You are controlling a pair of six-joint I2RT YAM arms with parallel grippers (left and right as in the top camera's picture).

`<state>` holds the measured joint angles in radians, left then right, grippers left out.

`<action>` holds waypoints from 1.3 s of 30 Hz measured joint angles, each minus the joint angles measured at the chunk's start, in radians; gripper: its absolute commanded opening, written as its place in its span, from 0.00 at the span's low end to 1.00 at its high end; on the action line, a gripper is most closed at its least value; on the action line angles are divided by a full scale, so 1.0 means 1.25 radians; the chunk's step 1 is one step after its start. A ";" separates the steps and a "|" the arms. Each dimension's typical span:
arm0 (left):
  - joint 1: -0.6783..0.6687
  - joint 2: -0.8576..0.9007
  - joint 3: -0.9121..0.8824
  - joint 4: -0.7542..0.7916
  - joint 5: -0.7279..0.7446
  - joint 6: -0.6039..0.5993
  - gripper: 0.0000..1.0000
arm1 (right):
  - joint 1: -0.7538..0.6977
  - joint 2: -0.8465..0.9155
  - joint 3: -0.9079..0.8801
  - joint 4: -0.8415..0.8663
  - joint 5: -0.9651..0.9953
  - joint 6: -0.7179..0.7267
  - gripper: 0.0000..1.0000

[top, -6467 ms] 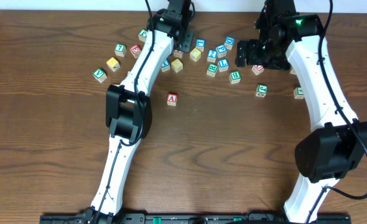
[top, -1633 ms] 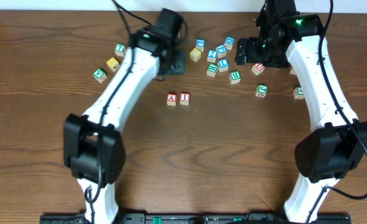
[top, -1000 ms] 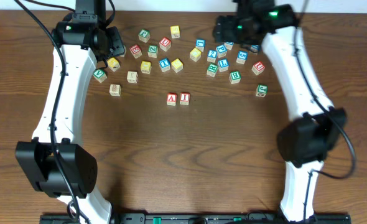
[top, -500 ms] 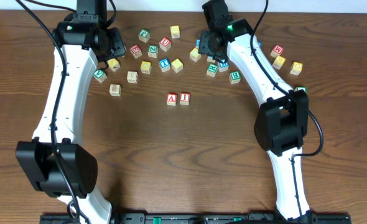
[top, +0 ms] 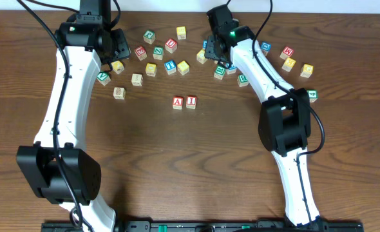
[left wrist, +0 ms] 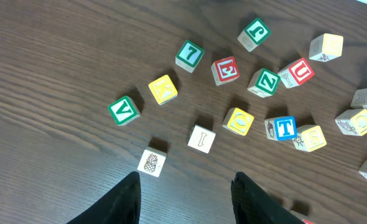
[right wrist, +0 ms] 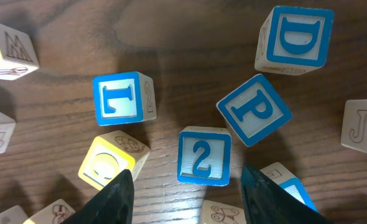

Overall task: Spell out AI2
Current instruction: 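Move the right gripper down and grasp the blue 2 block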

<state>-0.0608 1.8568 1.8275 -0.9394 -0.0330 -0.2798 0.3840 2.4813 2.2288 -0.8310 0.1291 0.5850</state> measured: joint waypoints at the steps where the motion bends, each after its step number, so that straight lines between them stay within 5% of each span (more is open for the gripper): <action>1: 0.000 0.000 0.000 0.000 0.000 0.000 0.47 | 0.000 0.003 0.000 0.001 0.000 0.000 0.50; 14: 0.000 0.000 0.000 0.000 0.000 0.000 0.46 | 0.000 0.051 0.000 0.027 0.002 0.006 0.46; 31: 0.000 0.000 0.000 0.000 0.000 0.000 0.47 | -0.011 0.076 0.000 0.073 0.009 -0.021 0.23; 39: 0.000 0.000 0.000 0.000 0.000 0.000 0.47 | -0.017 0.071 0.000 0.057 0.011 -0.040 0.25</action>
<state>-0.0608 1.8568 1.8271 -0.9390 -0.0330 -0.2798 0.3630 2.5702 2.2292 -0.7601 0.1432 0.5350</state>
